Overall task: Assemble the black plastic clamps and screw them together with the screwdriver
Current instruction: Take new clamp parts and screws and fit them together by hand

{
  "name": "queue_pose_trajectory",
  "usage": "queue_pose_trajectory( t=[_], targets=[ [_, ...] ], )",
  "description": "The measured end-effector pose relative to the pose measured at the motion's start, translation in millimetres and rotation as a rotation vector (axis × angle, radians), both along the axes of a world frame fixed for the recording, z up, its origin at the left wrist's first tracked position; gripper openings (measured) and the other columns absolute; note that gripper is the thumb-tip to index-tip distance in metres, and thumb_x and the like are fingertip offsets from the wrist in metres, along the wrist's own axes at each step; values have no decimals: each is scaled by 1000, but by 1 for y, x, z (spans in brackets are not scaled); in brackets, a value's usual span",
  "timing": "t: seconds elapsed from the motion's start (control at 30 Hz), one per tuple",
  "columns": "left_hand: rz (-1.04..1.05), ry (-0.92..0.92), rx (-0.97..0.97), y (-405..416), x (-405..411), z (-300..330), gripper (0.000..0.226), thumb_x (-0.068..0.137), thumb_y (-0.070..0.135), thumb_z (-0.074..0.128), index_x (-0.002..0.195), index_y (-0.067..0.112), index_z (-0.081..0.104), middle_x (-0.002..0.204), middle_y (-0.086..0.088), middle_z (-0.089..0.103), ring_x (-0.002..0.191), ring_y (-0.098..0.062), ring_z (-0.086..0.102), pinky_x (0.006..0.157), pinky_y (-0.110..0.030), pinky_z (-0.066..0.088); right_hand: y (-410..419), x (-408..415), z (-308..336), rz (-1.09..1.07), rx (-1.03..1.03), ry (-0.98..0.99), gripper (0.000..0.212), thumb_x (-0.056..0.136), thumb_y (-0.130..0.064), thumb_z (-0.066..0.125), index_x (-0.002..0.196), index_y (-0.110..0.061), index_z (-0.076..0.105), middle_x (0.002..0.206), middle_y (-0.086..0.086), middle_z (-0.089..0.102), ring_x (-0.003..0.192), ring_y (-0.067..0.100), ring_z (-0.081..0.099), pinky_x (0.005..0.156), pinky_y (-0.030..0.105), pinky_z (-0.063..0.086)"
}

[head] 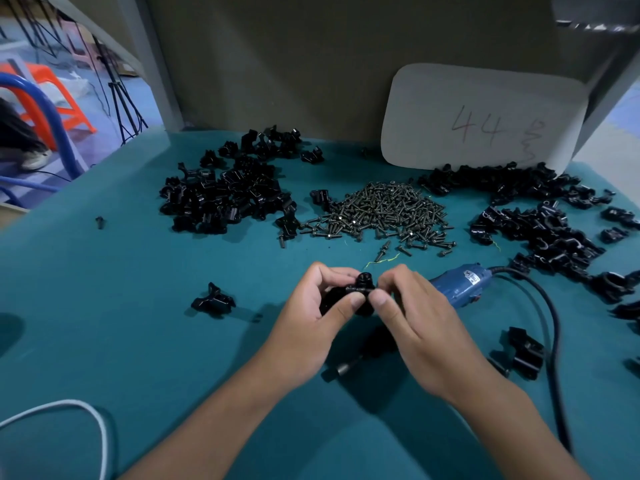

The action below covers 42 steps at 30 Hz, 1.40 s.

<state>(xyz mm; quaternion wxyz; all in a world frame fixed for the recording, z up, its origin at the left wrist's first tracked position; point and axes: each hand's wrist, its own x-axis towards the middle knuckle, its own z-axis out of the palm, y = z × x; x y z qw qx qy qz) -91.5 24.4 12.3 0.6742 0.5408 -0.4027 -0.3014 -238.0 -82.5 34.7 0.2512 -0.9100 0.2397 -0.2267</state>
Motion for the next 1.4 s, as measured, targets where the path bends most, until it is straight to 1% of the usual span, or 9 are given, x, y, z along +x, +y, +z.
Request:
queue_pose_trajectory(
  t=[0.1, 0.23, 0.33, 0.5, 0.77, 1.07, 1.2, 1.3, 1.4],
  targets=[
    [18, 143, 24, -3, 3, 0, 18, 92, 21, 70, 104, 13, 59, 110, 5, 73, 106, -5, 67, 91, -19, 50, -2, -1, -2, 6, 78, -41, 37, 90, -71, 49, 114, -43, 48, 107, -31, 53, 103, -1, 51, 81, 7, 34],
    [-46, 178, 43, 0, 6, 5, 28, 84, 22, 70, 107, 13, 56, 107, -1, 70, 99, -2, 64, 89, -18, 49, -3, 3, -2, -16, 103, -124, 27, 91, -56, 56, 112, -40, 57, 106, -28, 60, 100, 0, 57, 75, 6, 38],
    [-94, 82, 90, 3, 7, 5, 29, 89, 8, 72, 110, 14, 52, 105, -1, 65, 94, 0, 62, 87, -15, 47, -3, 1, -2, -20, 134, -139, 29, 89, -60, 53, 111, -41, 57, 109, -30, 59, 102, -4, 57, 75, 6, 40],
    [-67, 20, 116, 5, 8, 10, 29, 92, -2, 65, 111, 13, 51, 109, -8, 66, 99, -6, 64, 92, -20, 49, -3, 3, -3, -15, 157, -138, 18, 93, -49, 65, 103, -35, 60, 105, -26, 62, 79, -8, 57, 67, 5, 39],
    [-81, 20, 113, 5, 6, 12, 29, 93, -6, 63, 112, 11, 49, 108, -10, 65, 95, -10, 69, 90, -23, 53, -3, 3, -3, -26, 154, -124, 32, 84, -72, 50, 96, -43, 56, 102, -29, 63, 92, 1, 61, 70, 9, 40],
    [-64, -143, 160, 4, 12, 5, 36, 84, 22, 71, 112, 26, 48, 110, 3, 63, 102, -3, 62, 91, -20, 46, -4, 3, -3, 4, 118, -118, 26, 87, -64, 55, 92, -39, 57, 97, -33, 58, 89, 3, 57, 69, 9, 36],
    [-44, -158, 135, 3, 11, 2, 34, 85, 22, 70, 111, 29, 49, 113, 12, 64, 111, -6, 61, 95, -21, 46, -4, 2, 0, -1, 112, -103, 26, 84, -66, 52, 91, -42, 57, 101, -35, 59, 90, 4, 57, 70, 11, 35],
    [1, -134, 123, 3, 12, 1, 35, 84, 19, 70, 111, 25, 49, 116, 4, 63, 112, -7, 61, 97, -22, 46, -6, 2, 6, -6, 109, -92, 28, 88, -71, 54, 98, -45, 59, 104, -36, 59, 93, 4, 57, 73, 10, 37],
    [35, -64, 137, 3, 20, 0, 36, 90, 7, 72, 111, 23, 48, 113, -2, 63, 104, -7, 63, 93, -23, 47, -35, 10, 14, -104, 57, -60, 23, 91, -61, 51, 99, -42, 61, 95, -27, 64, 89, 0, 59, 73, 15, 43]
  ],
)
